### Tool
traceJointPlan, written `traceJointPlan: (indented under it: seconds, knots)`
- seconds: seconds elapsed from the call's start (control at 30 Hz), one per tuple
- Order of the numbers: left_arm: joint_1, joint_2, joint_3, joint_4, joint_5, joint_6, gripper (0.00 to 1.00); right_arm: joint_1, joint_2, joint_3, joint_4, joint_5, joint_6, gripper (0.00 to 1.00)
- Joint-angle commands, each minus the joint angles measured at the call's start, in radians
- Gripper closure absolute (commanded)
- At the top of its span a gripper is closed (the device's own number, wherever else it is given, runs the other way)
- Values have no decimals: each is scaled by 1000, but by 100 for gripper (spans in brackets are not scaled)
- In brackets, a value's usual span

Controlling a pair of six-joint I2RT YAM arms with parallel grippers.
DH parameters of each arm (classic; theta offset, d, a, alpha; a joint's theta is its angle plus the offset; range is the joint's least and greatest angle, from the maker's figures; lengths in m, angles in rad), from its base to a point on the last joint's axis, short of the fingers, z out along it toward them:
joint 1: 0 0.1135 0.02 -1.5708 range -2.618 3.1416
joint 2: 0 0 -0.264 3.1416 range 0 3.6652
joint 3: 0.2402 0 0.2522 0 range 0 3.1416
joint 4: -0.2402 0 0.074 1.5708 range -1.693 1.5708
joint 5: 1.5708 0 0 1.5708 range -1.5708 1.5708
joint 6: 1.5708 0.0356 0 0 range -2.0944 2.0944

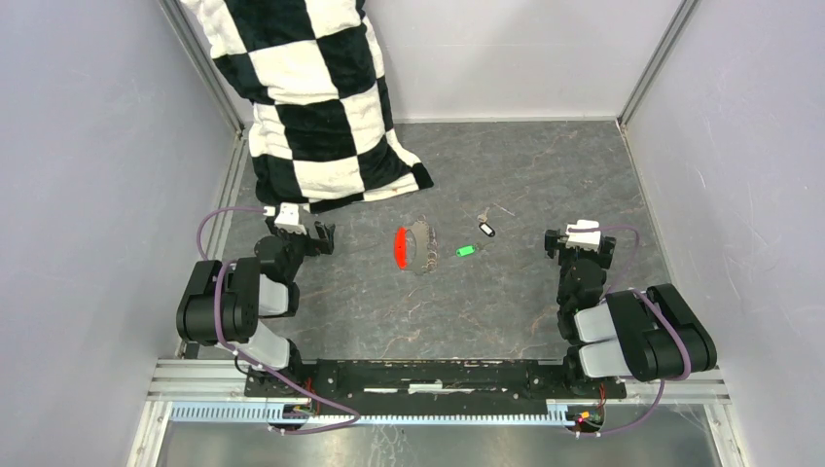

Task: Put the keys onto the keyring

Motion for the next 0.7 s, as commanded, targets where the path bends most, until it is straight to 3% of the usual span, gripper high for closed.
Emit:
traceJointPlan:
  seconds: [0.0,0.13,0.2,0.3,0.43,0.5,0.57,0.63,0.67]
  knots:
    - [-4,-19,12,33,-21,20,0,-2,-8,-93,54,-4,-9,2]
    - [-5,-18,17,25,-19,21,0,-2,-9,-96,57,-4,-8,2]
    - [-2,-31,13,31,-11,18,0,-4,-19,-109,72,80,28,2]
    - [-2,-103,98,-184,-12,18,0,1,-76,-98,27,44,0,2]
    - [-3,-179,343,-682,52,90,0,24,-211,125,-484,26,65,2]
    - [-3,-174,453,-865,83,126,0,24,-229,251,-675,144,314,2]
    - [-4,-158,543,-1009,100,153,0,24,-205,432,-1018,234,554,2]
    - [-4,-137,627,-1155,146,184,0,26,-139,551,-1149,186,572,2]
    - [-4,-130,655,-1197,166,188,0,25,-104,597,-1148,73,506,2]
